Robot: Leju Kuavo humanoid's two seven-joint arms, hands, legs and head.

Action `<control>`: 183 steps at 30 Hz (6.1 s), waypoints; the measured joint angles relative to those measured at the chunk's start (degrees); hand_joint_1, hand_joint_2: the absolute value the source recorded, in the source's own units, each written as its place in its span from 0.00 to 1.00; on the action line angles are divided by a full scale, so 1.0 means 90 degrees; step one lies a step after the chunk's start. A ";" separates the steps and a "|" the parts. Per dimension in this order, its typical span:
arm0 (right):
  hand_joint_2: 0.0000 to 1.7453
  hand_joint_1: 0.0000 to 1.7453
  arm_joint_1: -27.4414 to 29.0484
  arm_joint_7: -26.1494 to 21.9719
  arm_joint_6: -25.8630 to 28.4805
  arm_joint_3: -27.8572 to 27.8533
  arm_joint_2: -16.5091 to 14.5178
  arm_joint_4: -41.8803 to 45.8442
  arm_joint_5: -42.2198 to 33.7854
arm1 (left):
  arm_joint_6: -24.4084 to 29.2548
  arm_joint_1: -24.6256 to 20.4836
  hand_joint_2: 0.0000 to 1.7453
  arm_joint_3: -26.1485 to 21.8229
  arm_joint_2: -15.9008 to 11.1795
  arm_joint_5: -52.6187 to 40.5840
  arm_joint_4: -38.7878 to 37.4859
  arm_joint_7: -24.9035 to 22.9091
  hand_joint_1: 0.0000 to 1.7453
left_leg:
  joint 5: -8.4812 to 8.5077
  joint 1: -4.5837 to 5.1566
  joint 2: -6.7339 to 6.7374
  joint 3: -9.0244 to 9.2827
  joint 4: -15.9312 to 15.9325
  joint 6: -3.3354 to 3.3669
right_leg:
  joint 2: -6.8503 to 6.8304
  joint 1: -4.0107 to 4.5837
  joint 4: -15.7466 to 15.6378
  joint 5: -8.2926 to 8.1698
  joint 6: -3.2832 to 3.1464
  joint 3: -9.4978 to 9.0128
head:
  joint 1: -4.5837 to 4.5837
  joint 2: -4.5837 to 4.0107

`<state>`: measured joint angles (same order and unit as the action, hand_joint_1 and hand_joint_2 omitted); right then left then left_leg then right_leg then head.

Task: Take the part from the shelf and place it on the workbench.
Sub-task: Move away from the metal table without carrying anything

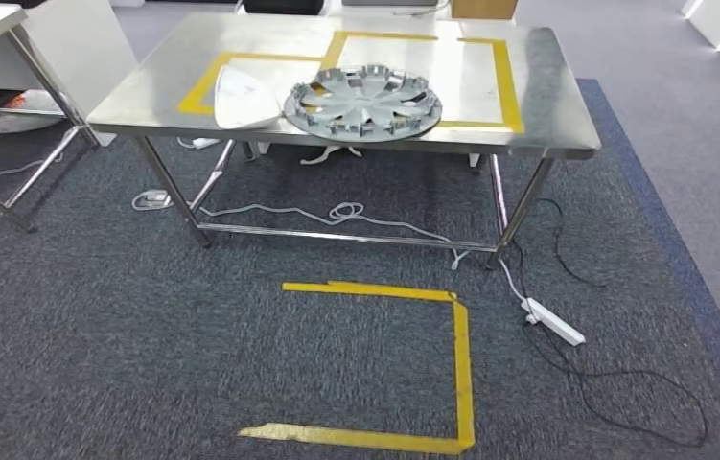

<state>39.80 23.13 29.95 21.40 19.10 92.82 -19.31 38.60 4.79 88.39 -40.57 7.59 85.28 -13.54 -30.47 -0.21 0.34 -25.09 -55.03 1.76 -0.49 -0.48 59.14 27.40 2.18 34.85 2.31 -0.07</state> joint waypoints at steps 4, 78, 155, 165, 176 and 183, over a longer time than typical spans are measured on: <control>0.00 0.00 -0.0137 -0.0207 0.0268 0.0449 0.0292 -0.0068 -0.0372 | -0.0008 -0.0018 0.00 0.0014 0.0046 0.0053 -0.0072 0.0079 0.00 | 0.0370 0.0051 0.0036 -0.0471 -0.0018 0.0090 | 0.0032 -0.0007 0.1357 0.1078 0.0012 0.0221 | 0.0022 0.0000; 0.00 0.00 -0.0627 -0.1099 0.1120 0.1936 0.1188 -0.0329 -0.1723 | 0.0137 -0.0126 0.00 0.0119 0.0661 0.0706 -0.1120 0.0896 0.00 | -0.0112 -0.0010 -0.0193 -0.1115 -0.1106 -0.0302 | 0.0017 -0.0093 -0.0419 0.0333 -0.0250 -0.0869 | -0.0049 0.0000; 0.00 0.00 -0.1053 -0.0677 0.1124 0.2712 0.1506 -0.0641 -0.1000 | -0.0073 -0.0231 0.00 0.0121 0.0858 0.0687 -0.1692 0.1182 0.00 | 0.0242 -0.0025 -0.0058 -0.0641 -0.0270 -0.0031 | -0.0041 -0.0071 0.0842 0.1110 0.0095 -0.0368 | -0.0002 0.0000; 0.00 0.00 -0.1065 -0.0649 0.1125 0.2803 0.1560 -0.0672 -0.0973 | -0.0075 -0.0250 0.00 0.0122 0.0883 0.0689 -0.1694 0.1182 0.00 | 0.0225 0.0019 -0.0938 -0.0666 -0.0294 -0.0103 | 0.0576 0.0010 -0.0246 0.0244 -0.0133 -0.0546 | -0.0009 0.0000; 0.00 0.00 -0.1062 -0.0567 0.1124 0.2814 0.1572 -0.0691 -0.0925 | -0.0101 -0.0259 0.00 0.0121 0.0866 0.0692 -0.1704 0.1193 0.00 | -0.0012 -0.0079 0.0166 -0.0932 -0.0977 -0.0383 | -0.0493 -0.0004 -0.0388 0.0350 -0.0160 -0.0757 | -0.0050 0.0000; 0.00 0.00 -0.1083 -0.0461 0.1125 0.2798 0.1577 -0.0691 -0.0806 | -0.0216 -0.0274 0.00 0.0124 0.0894 0.0729 -0.1746 0.1296 0.00 | 0.0222 -0.0047 0.0120 -0.0633 -0.0304 -0.0098 | -0.0478 -0.0049 -0.0157 0.0637 0.0095 -0.0852 | -0.0003 0.0000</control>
<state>30.05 18.98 40.07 46.58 33.29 86.60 -26.57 36.66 2.33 89.52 -32.53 14.15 69.57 -1.87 -28.47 -0.63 1.43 -30.79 -57.77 0.88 -4.79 -0.92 57.73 33.13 3.03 27.18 2.28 -0.07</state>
